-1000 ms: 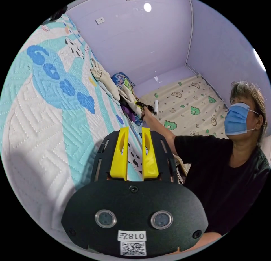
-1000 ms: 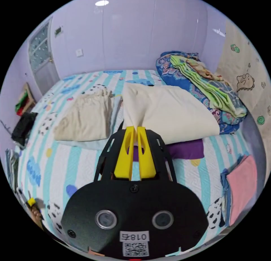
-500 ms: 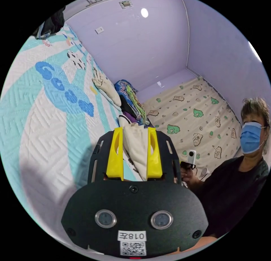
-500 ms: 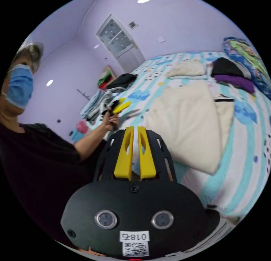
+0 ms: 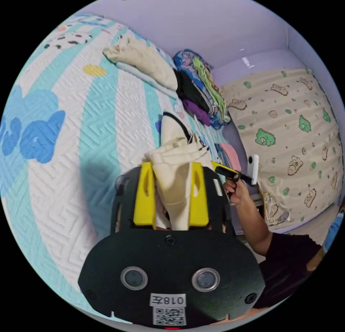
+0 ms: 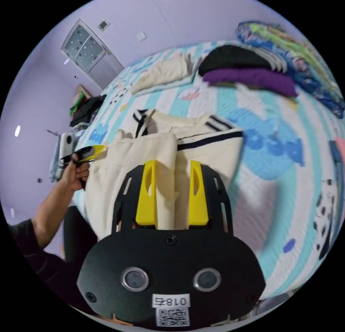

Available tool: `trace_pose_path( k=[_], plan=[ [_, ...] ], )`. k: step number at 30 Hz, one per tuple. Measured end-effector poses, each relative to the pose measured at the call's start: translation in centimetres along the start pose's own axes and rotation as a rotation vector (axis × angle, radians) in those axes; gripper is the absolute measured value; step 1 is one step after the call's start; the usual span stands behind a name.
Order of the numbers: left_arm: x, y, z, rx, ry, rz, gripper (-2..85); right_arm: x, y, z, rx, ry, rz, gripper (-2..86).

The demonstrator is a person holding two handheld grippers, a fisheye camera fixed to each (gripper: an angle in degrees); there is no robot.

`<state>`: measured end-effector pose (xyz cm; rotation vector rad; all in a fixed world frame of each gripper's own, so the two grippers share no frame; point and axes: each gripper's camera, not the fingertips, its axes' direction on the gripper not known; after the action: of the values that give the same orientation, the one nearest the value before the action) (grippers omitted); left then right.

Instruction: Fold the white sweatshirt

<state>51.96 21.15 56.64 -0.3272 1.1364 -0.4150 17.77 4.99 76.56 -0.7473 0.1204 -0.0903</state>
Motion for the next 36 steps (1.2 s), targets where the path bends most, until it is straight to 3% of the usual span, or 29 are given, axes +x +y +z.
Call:
trace_pose_path(
  k=[3, 7, 10, 13, 16, 20, 24, 31, 33, 36],
  plan=[
    [3.6, 1.6, -4.0, 0.095, -0.015, 0.058, 5.6, -1.0, 3.1, -3.1, 0.126, 0.016, -0.048, 5.4],
    [11.0, 9.2, -12.8, 0.239, 0.177, 0.308, 4.8, -3.5, 11.3, -9.0, 0.317, -0.102, -0.15, 4.9],
    [15.9, 16.8, -18.7, 0.24, 0.276, 0.476, 4.7, -5.9, 19.8, -12.6, 0.395, -0.198, -0.261, 5.0],
    [18.7, 23.5, -23.1, 0.122, 0.248, 0.482, 4.9, -7.5, 27.3, -13.7, 0.313, -0.212, -0.305, 5.5],
    [20.4, 29.0, -26.1, -0.051, 0.151, 0.415, 5.6, -8.2, 32.9, -12.6, 0.09, -0.186, -0.281, 8.3],
    [21.7, 34.1, -32.6, 0.008, 0.236, 0.365, 7.7, -7.8, 38.2, -12.4, -0.015, -0.135, -0.185, 8.3],
    [22.4, 35.2, -36.6, 0.085, 0.118, 0.292, 11.7, -7.3, 39.9, -14.7, 0.144, -0.176, -0.105, 9.0],
    [26.0, 32.0, -35.7, 0.047, 0.005, 0.279, 12.4, -10.0, 36.2, -12.1, 0.11, -0.104, -0.114, 9.8],
    [27.4, 30.7, -33.8, -0.023, -0.057, 0.308, 12.5, -10.3, 34.2, -10.0, 0.051, -0.006, -0.105, 10.5],
    [29.4, 28.5, -31.2, -0.088, -0.293, 0.357, 13.1, -10.7, 31.8, -8.3, 0.025, 0.216, -0.127, 11.1]
  ],
)
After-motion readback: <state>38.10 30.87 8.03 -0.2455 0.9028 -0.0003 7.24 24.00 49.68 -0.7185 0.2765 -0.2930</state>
